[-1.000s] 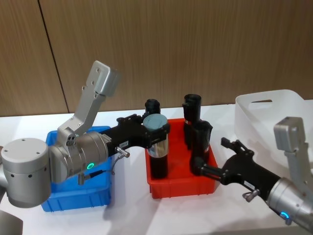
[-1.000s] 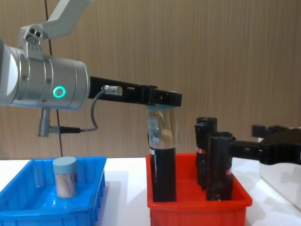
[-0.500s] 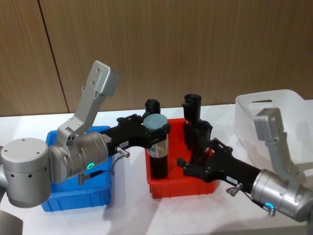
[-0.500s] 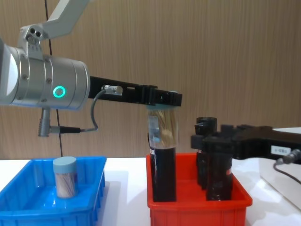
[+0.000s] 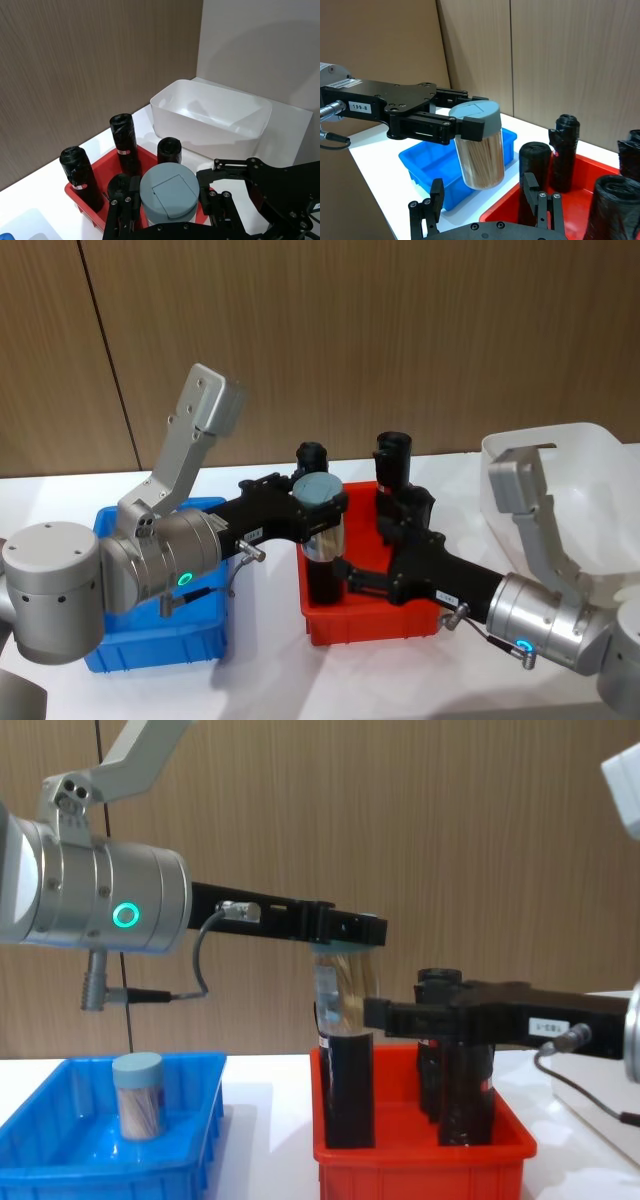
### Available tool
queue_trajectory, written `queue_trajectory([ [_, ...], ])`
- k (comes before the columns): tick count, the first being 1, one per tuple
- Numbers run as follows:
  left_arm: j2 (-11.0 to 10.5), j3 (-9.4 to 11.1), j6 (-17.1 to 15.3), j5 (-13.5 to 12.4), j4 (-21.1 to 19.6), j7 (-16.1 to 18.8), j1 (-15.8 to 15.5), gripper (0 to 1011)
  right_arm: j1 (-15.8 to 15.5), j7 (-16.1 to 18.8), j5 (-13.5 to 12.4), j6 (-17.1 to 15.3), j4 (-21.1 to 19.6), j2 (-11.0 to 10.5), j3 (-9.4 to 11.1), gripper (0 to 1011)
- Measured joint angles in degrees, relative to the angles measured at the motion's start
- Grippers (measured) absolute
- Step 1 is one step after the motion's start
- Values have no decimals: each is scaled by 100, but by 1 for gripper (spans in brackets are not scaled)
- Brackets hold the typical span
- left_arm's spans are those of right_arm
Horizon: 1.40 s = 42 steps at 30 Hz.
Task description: Pick the cotton swabs from the blue box and place them into the white box.
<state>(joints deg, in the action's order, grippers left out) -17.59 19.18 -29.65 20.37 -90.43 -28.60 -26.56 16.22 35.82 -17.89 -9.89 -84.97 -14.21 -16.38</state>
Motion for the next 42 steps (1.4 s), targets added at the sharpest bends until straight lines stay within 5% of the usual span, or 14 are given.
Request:
queue_trajectory([
  [42, 0, 0, 0, 0, 0, 0, 0, 669, 780, 25, 370, 222, 1009, 449, -285, 1002],
])
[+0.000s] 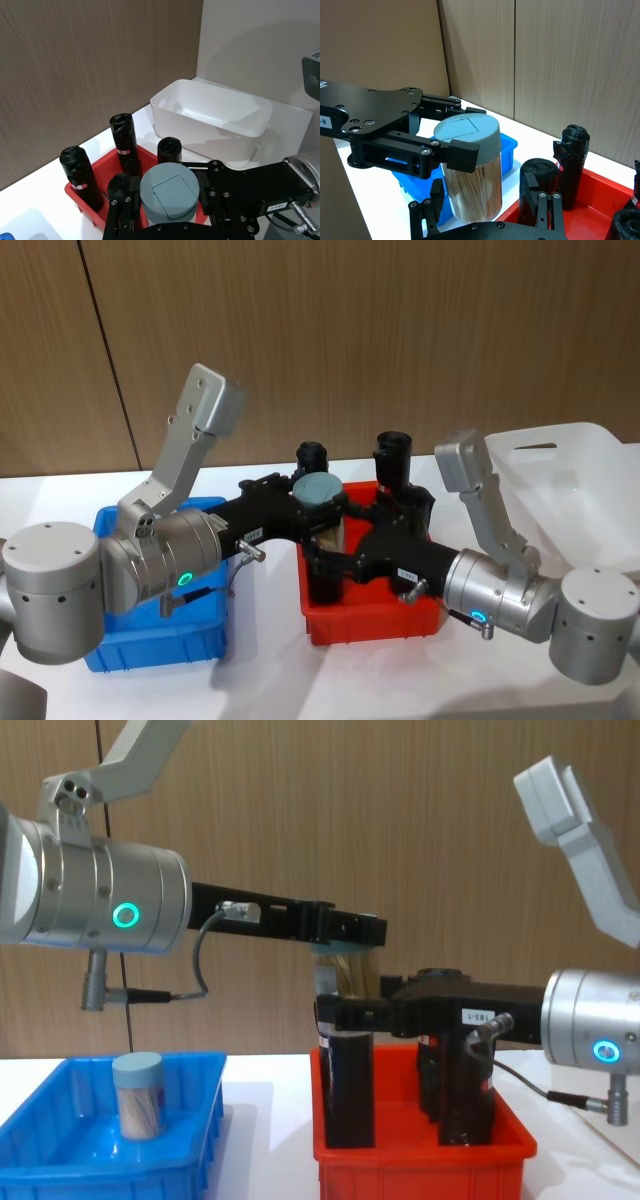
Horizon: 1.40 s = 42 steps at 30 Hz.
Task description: Pick the cotton swabs from the blue box and place them into the white box.
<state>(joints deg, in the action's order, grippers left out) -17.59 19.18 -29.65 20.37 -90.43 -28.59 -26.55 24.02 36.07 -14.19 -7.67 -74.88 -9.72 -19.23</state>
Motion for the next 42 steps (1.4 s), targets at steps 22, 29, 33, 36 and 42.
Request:
queue_trajectory([
  [22, 0, -3, 1, -2, 0, 3, 0, 669, 158, -12, 70, 211, 181, 75, -80, 674],
  [29, 0, 1, -6, 0, 0, -2, 0, 764, 186, -56, 76, 241, 195, 80, -92, 664],
  [33, 0, 0, -6, 0, 0, -2, 0, 873, 191, -71, 77, 248, 197, 81, -102, 648],
  [36, 0, 0, -6, 0, 0, -2, 0, 958, 192, -79, 76, 255, 197, 79, -109, 648],
  [42, 0, 0, -6, 0, 0, -2, 0, 999, 194, -87, 60, 268, 188, 70, -118, 648],
])
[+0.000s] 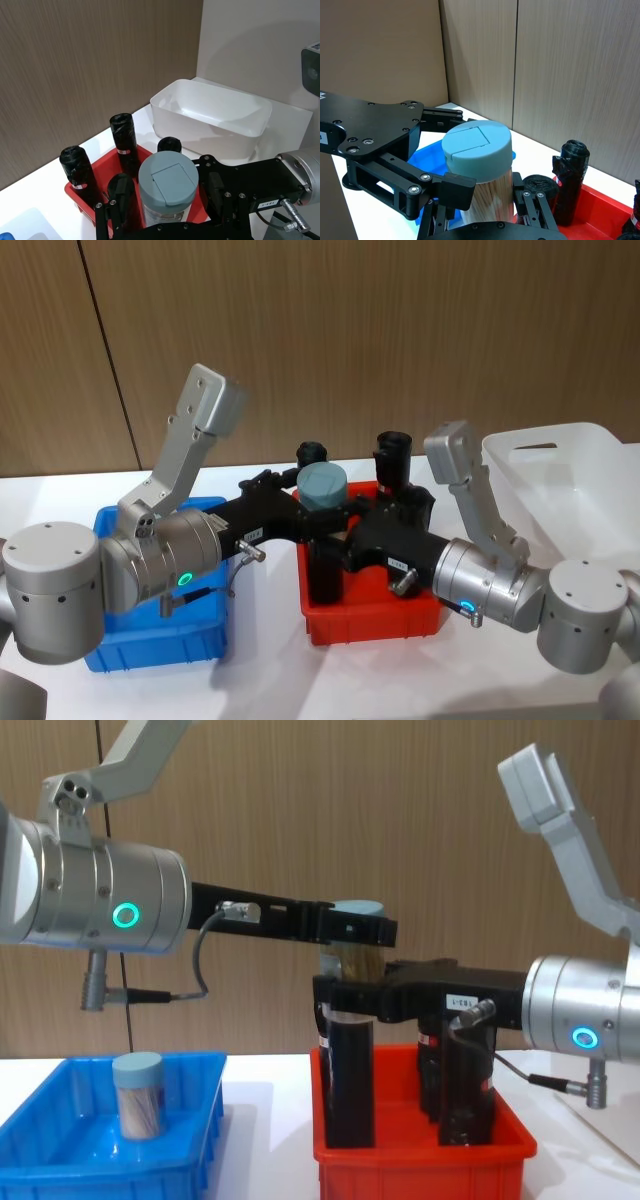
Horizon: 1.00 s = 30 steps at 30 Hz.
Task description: Pick the cotton swabs from the blue box and place them into the white box.
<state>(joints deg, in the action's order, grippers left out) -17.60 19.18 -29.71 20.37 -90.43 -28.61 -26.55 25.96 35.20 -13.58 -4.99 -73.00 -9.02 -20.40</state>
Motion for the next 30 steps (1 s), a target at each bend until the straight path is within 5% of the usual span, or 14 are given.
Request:
queue_trajectory([
  [14, 0, 0, 5, 0, 0, 1, 0, 999, -7, -147, -26, 14, 4, -39, 12, 648],
  [30, 0, 0, 6, 0, 0, 2, 0, 999, 101, -697, 23, 96, 358, -158, 230, 648],
])
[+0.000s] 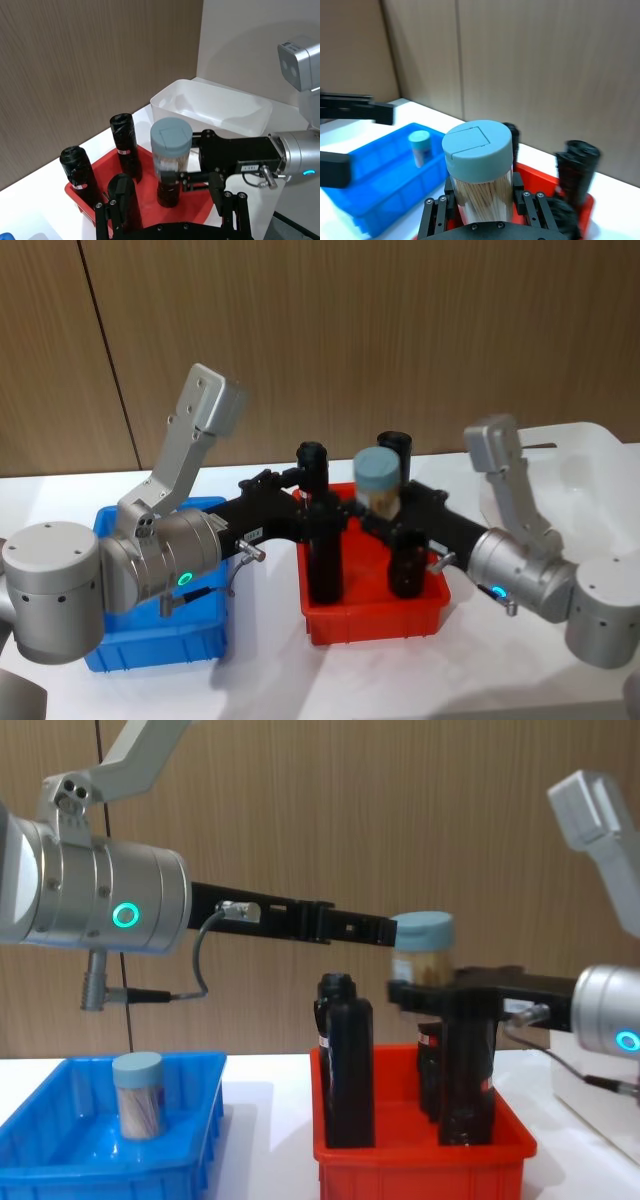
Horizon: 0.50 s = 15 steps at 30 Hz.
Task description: Pick the cotton swabs from the blue box and place them into the white box.
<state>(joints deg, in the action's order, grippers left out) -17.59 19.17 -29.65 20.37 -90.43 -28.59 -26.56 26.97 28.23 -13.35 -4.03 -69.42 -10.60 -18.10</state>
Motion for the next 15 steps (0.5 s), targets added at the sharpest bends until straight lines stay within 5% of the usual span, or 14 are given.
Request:
queue_trajectory([
  [15, 0, 0, 0, 0, 0, 0, 0, 1000, 29, -710, 55, 109, 153, -272, 407, 648],
])
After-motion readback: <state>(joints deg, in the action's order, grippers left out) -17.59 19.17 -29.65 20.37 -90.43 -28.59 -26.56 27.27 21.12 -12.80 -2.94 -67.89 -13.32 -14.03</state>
